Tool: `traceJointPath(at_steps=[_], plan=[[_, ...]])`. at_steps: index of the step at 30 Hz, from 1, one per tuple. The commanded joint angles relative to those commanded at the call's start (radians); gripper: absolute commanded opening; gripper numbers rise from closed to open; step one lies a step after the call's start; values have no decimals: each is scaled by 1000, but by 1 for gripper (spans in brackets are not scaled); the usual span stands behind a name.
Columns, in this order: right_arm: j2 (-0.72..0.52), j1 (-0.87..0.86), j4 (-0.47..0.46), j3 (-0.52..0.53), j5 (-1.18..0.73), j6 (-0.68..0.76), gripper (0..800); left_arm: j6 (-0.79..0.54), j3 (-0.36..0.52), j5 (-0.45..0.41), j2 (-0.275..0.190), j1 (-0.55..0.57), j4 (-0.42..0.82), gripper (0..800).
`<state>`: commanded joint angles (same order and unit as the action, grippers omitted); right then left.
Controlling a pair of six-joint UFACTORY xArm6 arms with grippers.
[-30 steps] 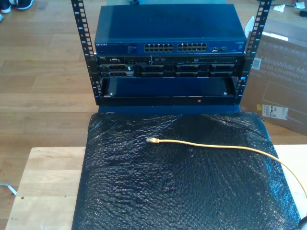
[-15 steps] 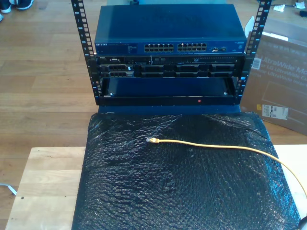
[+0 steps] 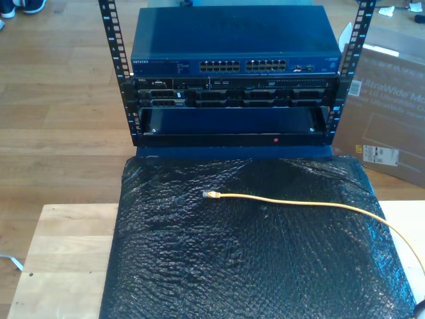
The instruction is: Grab the cable and plug it in
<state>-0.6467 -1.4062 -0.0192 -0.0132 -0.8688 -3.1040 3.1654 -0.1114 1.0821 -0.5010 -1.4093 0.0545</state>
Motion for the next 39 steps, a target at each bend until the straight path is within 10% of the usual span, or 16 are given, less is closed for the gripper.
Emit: traceJointPath(at_steps=[39], plan=[[-64, -17, 5, -25, -32, 5, 799, 3, -54, 64, -12, -2, 3, 800]])
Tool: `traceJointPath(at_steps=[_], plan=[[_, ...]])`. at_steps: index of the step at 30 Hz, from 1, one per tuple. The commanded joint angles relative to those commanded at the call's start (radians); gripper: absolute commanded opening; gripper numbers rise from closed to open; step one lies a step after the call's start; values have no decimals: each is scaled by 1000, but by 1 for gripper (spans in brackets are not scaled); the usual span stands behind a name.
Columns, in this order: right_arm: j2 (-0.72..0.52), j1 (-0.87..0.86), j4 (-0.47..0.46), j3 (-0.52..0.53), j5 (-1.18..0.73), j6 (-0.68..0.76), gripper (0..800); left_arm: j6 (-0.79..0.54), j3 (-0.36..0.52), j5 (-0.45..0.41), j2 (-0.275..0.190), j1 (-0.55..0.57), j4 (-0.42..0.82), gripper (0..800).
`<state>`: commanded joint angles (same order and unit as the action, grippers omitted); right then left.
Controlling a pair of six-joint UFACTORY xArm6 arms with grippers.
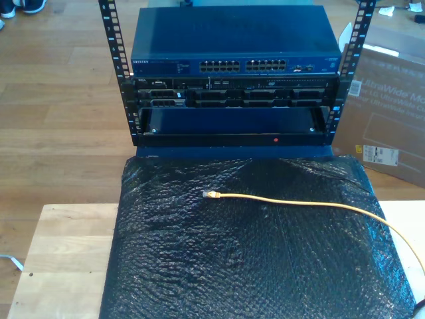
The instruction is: Grab the cable and plug it in
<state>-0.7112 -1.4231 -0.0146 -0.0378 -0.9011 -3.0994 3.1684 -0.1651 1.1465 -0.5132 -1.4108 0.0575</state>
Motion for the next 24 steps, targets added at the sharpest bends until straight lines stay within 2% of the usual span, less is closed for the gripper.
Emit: traceJointPath(at_steps=[5, 13, 17, 24], plan=[[-87, -28, 15, -37, -77, 2, 800, 2, -54, 97, 0, 3, 0, 800], [-77, -31, 38, -160, -226, 94, 800, 8, -141, 196, 3, 9, -3, 800], [-68, -29, 43, -206, -256, 149, 800, 52, -204, 256, 0, 71, -35, 800], [-60, -18, 80, -282, -353, 215, 799, 181, -311, 437, 8, 195, -77, 800]])
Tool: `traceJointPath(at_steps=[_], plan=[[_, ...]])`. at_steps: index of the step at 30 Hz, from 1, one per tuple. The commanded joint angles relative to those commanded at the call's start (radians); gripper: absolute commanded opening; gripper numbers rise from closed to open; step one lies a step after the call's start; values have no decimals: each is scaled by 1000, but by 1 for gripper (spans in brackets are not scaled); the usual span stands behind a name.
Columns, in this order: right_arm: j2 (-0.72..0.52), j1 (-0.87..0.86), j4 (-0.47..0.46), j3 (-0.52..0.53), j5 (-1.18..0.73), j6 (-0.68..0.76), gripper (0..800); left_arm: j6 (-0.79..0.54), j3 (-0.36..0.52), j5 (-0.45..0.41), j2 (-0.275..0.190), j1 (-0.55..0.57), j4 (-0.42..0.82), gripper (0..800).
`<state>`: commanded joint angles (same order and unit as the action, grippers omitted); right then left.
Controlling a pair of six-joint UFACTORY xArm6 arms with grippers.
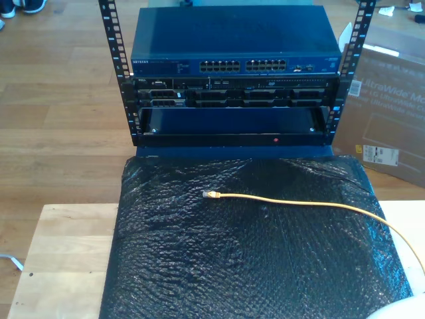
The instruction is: Grab the cable and plug it in
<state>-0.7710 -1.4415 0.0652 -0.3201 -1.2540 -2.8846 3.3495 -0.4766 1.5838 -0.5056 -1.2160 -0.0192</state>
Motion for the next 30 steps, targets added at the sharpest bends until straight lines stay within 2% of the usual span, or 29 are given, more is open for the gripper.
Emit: traceJointPath(at_steps=[5, 8, 17, 20, 25, 30], plan=[[17, 40, 100, -69, -41, 41, 799, 107, -49, 37, -9, 80, -63, 800], [51, 46, 118, -133, -87, 115, 799, 169, -87, 54, -5, 104, -104, 800], [256, 183, 199, -358, -199, 416, 799, 298, -106, 107, -3, 170, -216, 800], [310, 219, 261, -427, -256, 480, 799, 381, -107, 107, 2, 209, -253, 800], [330, 242, 364, -479, -342, 548, 799, 485, -106, 104, 0, 281, -267, 800], [330, 327, 402, -523, -396, 643, 799, 514, -101, 100, 6, 295, -347, 800]])
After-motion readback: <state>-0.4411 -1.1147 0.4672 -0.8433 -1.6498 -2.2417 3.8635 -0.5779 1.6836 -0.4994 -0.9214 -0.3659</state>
